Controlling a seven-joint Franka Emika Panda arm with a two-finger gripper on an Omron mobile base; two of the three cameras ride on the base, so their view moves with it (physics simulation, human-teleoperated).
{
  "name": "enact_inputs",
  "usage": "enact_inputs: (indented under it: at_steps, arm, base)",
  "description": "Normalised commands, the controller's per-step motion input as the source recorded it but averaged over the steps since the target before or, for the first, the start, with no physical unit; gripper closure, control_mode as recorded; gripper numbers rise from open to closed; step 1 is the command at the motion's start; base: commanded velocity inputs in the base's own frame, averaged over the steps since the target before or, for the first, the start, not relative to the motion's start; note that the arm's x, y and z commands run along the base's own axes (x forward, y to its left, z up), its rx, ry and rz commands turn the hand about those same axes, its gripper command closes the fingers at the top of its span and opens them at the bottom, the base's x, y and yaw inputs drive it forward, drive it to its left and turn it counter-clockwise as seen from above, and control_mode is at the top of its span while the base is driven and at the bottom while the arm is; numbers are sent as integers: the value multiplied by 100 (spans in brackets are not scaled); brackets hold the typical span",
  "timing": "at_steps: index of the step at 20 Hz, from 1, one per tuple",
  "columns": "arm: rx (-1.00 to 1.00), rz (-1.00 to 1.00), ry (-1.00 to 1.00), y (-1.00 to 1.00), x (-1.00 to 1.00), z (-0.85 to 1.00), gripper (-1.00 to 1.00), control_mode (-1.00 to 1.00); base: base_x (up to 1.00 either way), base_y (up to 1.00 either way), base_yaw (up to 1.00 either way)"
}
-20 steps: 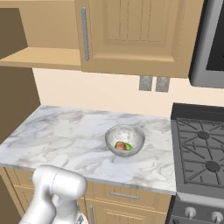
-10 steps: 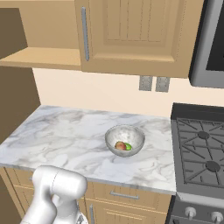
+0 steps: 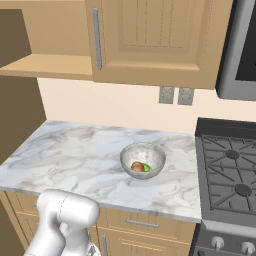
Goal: Open the cabinet. Pick the kiwi and peach from the cabinet and place them into the bowl. Then close the cabinet.
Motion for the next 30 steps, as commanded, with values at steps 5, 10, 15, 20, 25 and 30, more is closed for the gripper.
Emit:
enact_inputs:
  at_steps: [5, 10, 15, 20, 25, 30]
  arm:
    - [0, 0, -5, 2, 35, 0, -100, -100]
    - [0, 0, -2, 1, 33, 0, -100, -100]
    - [0, 0, -1, 0, 16, 2, -100, -100]
    - [0, 0, 0, 0, 12, 13, -100, -100]
    - [0, 0, 0, -7, 8, 16, -100, -100]
    - [0, 0, 0, -23, 2, 12, -100, -100]
  base:
    - [0, 0, 0]
    - [0, 0, 0]
    - [0, 0, 0]
    - [0, 0, 0]
    - [0, 0, 0]
    - [0, 0, 0]
